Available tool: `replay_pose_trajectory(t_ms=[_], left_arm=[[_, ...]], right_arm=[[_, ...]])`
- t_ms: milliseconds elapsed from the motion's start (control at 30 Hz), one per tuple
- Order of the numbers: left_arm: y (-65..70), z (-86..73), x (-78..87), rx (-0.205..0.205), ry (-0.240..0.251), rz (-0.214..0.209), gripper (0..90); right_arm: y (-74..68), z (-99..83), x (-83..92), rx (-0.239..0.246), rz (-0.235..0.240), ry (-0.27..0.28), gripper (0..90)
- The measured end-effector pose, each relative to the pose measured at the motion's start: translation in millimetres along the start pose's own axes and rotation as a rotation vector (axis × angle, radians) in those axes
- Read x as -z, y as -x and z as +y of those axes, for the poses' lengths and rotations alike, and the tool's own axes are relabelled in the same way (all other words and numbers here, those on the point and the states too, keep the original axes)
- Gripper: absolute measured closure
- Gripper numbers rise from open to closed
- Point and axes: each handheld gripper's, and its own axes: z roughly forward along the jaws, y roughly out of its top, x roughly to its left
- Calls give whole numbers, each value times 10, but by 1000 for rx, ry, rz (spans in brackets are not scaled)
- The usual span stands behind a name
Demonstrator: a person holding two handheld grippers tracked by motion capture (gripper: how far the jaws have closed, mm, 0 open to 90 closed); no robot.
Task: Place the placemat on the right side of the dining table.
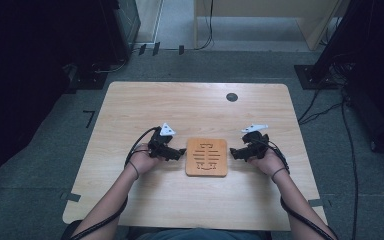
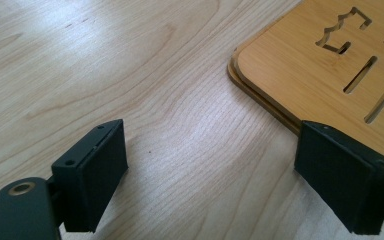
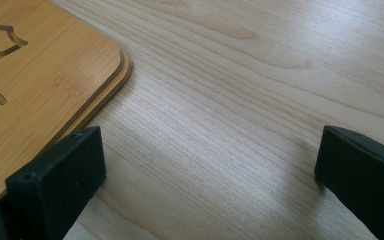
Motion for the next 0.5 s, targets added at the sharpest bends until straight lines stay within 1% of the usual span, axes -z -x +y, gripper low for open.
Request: replay_pose_trajectory(t_ms=[67, 133, 167, 300, 500], left_arm=[[-6, 4, 14, 11, -8, -9, 128], [-10, 4, 23, 10, -14, -11, 128], [-10, 5, 27, 9, -17, -12, 128], [-10, 12, 46, 18, -25, -22, 128], [3, 23, 89, 21, -34, -40, 128]], right_arm=[[4, 8, 5, 4, 6, -13, 0], [6, 18, 8, 3, 8, -22, 0], [8, 24, 12, -7, 10, -24, 0], [9, 44, 28, -58, 46, -26, 0], [-20, 55, 37, -66, 72, -29, 0]])
